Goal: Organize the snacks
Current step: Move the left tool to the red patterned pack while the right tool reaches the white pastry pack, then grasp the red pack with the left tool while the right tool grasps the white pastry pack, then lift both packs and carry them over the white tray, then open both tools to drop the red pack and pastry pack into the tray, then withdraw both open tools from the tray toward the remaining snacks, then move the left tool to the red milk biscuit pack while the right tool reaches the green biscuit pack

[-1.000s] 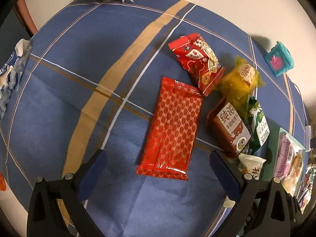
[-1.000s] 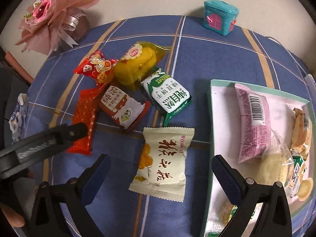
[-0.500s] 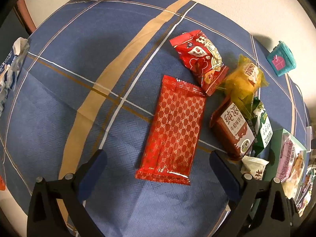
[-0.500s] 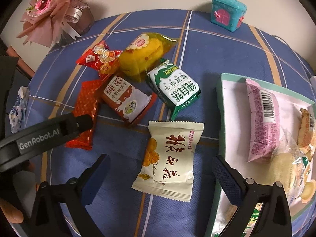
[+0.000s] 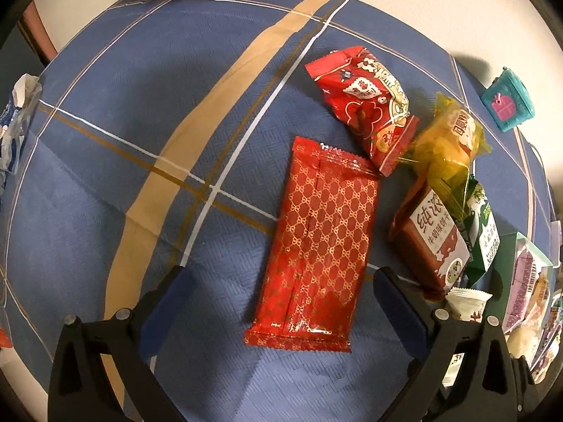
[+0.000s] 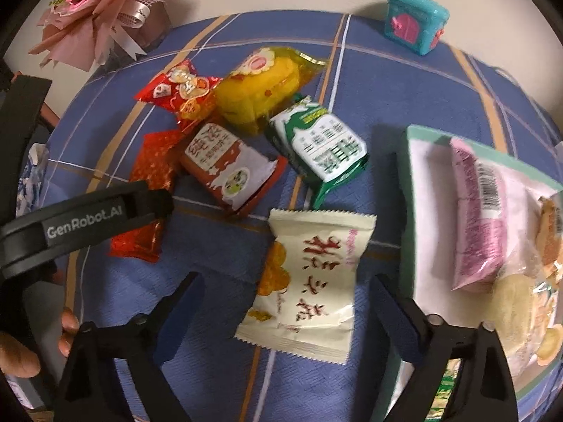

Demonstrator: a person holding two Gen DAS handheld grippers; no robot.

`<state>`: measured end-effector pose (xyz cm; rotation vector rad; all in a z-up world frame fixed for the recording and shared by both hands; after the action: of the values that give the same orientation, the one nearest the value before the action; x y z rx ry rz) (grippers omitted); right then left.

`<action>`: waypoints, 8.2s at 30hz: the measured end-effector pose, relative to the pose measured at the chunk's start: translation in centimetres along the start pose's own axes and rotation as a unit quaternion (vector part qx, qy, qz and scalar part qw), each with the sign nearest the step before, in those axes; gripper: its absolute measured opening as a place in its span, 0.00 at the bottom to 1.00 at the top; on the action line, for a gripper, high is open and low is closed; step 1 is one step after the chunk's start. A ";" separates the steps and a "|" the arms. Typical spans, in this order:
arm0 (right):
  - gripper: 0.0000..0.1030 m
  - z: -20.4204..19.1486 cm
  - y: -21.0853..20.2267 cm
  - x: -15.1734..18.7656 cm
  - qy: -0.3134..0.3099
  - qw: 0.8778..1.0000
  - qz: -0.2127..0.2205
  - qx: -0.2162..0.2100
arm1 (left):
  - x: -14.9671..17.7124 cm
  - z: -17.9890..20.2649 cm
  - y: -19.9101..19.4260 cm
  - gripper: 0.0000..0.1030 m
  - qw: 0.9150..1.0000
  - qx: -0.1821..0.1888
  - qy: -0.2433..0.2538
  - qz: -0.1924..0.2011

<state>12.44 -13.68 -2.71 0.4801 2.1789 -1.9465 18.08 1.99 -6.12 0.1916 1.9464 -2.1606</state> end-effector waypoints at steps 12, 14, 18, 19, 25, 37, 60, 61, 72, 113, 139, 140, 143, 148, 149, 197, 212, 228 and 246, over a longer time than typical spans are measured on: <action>0.69 -0.3 1.0 0.6 0.011 1.000 -0.003 0.009 | -1.8 -0.6 0.3 0.97 1.000 -0.004 -0.011 0.015; 0.67 -0.4 1.1 0.7 0.006 1.000 -0.002 0.020 | -1.8 0.0 0.4 0.92 1.000 -0.007 -0.007 0.017; 0.67 -0.8 1.7 1.0 -0.016 0.999 -0.003 0.041 | -1.7 1.1 0.1 0.85 1.000 -0.011 0.014 0.022; 0.67 -1.3 1.9 1.1 -0.023 0.999 -0.001 0.046 | -1.7 1.4 0.2 0.85 0.999 -0.016 0.021 0.019; 0.67 -1.6 2.1 1.5 -0.022 0.999 0.003 0.046 | -1.6 2.9 0.8 0.84 0.997 -0.044 0.055 0.013; 0.53 0.3 0.7 1.0 -0.001 0.999 0.005 0.046 | -2.0 2.3 -0.9 0.45 0.998 -0.036 0.044 0.021; 0.53 2.9 -7.3 -2.4 0.043 0.996 0.077 0.015 | -4.0 1.6 -11.9 0.45 0.990 0.023 -0.015 0.135; 0.53 3.1 -7.7 -2.4 0.046 0.996 0.080 0.015 | -3.8 1.7 -12.1 0.45 0.990 0.023 -0.014 0.136; 0.53 8.8 -8.9 -2.3 0.103 0.990 0.092 0.022 | -2.0 7.0 -11.2 0.45 0.993 0.038 0.028 0.110; 0.53 22.5 -8.3 -0.2 0.203 0.975 0.084 0.042 | 5.2 24.5 -4.9 0.45 0.969 0.007 0.236 0.065; 0.53 23.2 -6.7 0.6 0.215 0.974 0.058 0.041 | 6.2 26.1 -4.9 0.45 0.965 0.045 0.253 0.050; 0.53 23.2 -6.6 0.7 0.215 0.974 0.057 0.041 | 6.2 25.9 -4.7 0.45 0.967 0.049 0.245 0.046; 0.54 23.3 -6.2 0.9 0.216 0.974 0.051 0.041 | 6.0 25.4 -4.6 0.46 0.971 0.062 0.227 0.039; 0.58 23.1 -5.9 0.8 0.216 0.974 0.051 0.042 | 5.9 24.7 -4.4 0.48 0.975 0.076 0.208 0.031; 0.61 23.1 -5.8 0.8 0.216 0.974 0.051 0.043 | 5.9 24.6 -4.4 0.48 0.975 0.078 0.206 0.030; 0.70 19.7 -9.7 -0.8 0.159 0.982 0.055 0.085 | 0.2 16.5 -8.6 0.71 0.994 0.023 0.087 0.062; 1.00 19.6 -8.7 -0.9 0.148 0.983 0.051 0.097 | 0.2 15.6 -7.9 0.93 0.994 -0.013 0.079 0.072; 1.00 18.7 -8.3 -1.2 0.149 0.984 0.065 0.070 | -0.7 14.1 -9.0 1.00 0.993 0.009 0.048 0.104; 1.00 11.9 -8.4 -3.2 0.090 0.991 0.082 0.053 | -2.6 4.6 -10.1 1.00 0.993 -0.058 0.008 0.104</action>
<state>11.49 -26.56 4.70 0.8533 2.0684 -2.0051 18.25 -1.43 4.71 0.3744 1.9573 -1.9161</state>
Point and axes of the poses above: each gripper's, at about its wrist camera, not at the fingertips, and y roughly the way its jaws point, z to its right, x to its underside, the point moved 2 cm from there along y, roughly the way its jaws point, and after that the axes turned 4 degrees about z, right-handed, at the moved point
